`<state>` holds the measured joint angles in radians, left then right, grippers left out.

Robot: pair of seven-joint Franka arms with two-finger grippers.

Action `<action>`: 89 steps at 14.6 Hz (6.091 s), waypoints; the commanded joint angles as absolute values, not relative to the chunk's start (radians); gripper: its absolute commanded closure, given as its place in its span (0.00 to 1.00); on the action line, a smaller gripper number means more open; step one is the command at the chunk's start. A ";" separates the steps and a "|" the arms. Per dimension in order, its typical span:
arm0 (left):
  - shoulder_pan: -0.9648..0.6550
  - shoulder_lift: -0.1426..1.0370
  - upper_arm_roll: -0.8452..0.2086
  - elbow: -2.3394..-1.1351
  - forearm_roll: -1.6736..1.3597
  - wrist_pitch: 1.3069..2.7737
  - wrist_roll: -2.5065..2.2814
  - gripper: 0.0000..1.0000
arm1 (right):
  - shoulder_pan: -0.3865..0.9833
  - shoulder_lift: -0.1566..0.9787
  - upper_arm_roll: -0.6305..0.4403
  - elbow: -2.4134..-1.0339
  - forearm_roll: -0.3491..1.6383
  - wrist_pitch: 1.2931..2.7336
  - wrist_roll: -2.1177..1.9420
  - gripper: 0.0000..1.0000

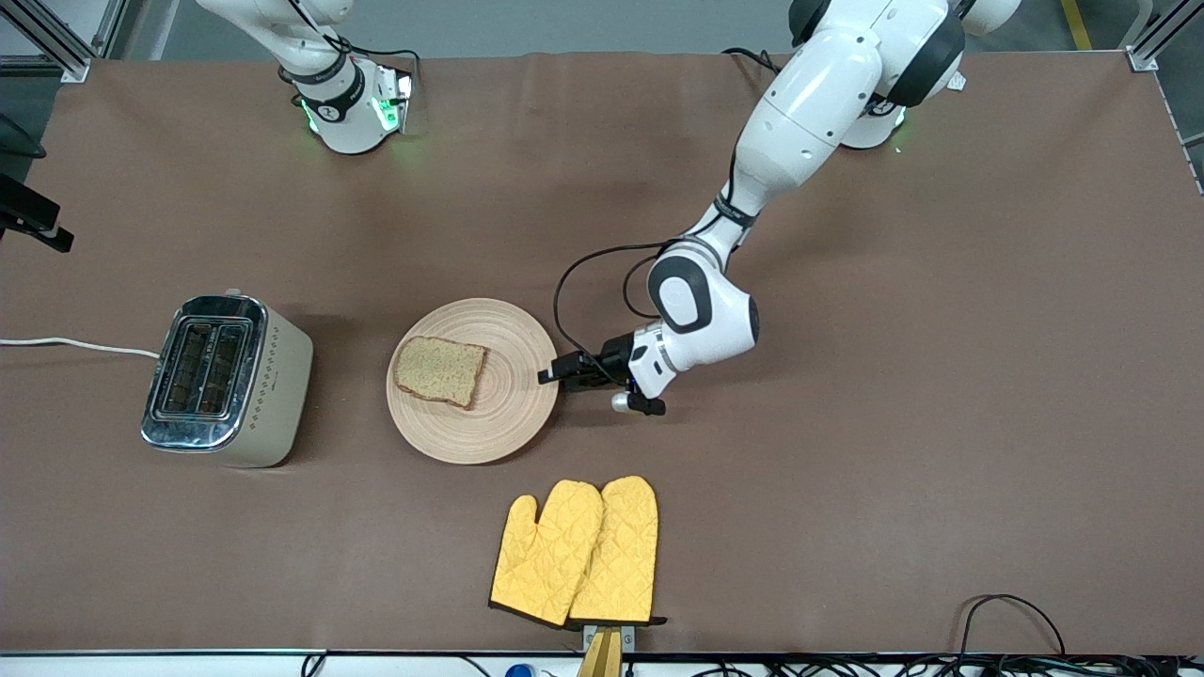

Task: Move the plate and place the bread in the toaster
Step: 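Withdraw the left gripper while the right gripper reaches the bread, then grasp the bread slice with the right gripper while the left gripper retracts, then lift the bread slice with the right gripper over the toaster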

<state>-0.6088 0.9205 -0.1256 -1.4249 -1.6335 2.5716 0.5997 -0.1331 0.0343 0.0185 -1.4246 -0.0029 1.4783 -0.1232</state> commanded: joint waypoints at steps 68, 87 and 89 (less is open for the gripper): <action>-0.029 0.069 -0.087 -1.454 -0.025 1.552 -0.008 0.00 | 0.281 0.422 0.021 -2.028 0.015 2.321 0.525 0.97; 0.000 0.089 -0.087 -1.453 -0.023 1.563 -0.005 0.00 | 0.313 0.417 0.021 -1.405 -0.452 1.487 0.375 1.00; -0.003 0.094 -0.089 -1.453 -0.023 1.565 -0.006 0.00 | 0.324 0.417 0.023 -1.401 -0.544 1.462 0.348 1.00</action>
<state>-0.0002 0.0958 -0.0872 -1.4445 -0.0214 1.5518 0.0034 0.3036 0.4183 0.0263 -1.4120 -0.4603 1.4923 0.3801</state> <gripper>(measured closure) 0.000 0.974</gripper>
